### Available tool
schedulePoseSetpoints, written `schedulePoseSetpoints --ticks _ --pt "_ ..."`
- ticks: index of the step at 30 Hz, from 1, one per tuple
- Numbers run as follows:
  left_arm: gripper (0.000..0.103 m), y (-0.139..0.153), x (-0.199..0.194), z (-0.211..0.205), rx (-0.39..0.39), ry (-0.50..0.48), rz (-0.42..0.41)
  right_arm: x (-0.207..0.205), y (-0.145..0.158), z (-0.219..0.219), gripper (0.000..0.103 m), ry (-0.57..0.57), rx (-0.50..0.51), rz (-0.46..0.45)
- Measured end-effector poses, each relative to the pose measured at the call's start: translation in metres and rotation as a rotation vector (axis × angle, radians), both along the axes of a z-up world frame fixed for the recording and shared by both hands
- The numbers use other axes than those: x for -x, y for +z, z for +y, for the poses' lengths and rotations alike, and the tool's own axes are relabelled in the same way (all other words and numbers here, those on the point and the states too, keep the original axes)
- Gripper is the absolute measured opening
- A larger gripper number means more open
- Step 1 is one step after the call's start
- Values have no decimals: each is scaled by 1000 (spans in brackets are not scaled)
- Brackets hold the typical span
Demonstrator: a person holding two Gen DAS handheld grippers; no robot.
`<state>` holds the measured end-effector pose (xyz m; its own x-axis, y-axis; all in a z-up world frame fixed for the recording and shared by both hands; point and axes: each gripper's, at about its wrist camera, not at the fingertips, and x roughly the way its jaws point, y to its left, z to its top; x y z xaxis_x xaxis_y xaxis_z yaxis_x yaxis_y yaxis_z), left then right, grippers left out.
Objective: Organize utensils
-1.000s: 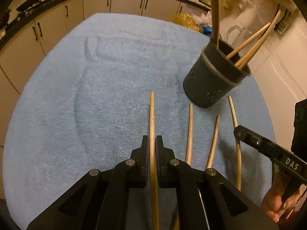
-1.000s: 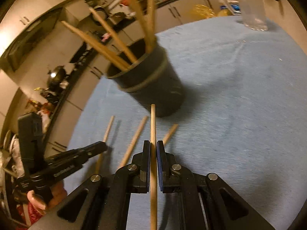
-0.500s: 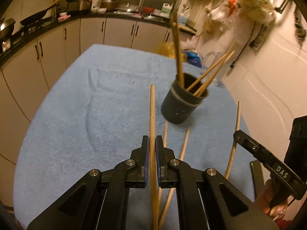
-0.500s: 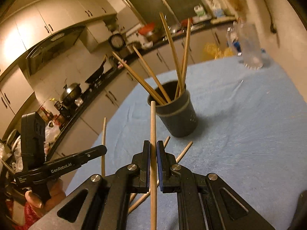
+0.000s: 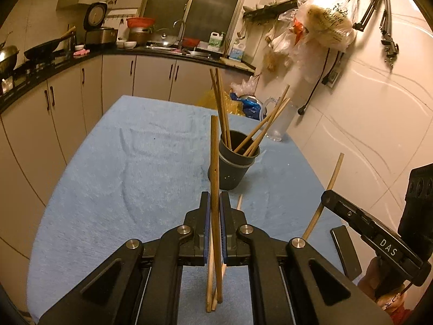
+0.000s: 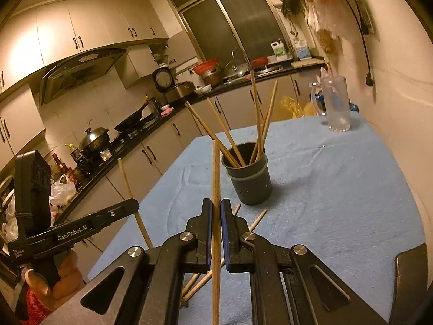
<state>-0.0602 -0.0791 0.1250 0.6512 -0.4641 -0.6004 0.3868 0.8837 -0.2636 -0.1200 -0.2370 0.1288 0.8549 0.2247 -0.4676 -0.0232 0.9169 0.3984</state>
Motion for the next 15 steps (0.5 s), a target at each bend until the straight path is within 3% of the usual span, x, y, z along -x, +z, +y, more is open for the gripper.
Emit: schedulePoseSetpoints --ticks 15 --pt "6 6 19 11 14 -7 -49 10 13 20 7 -17 45 -15"
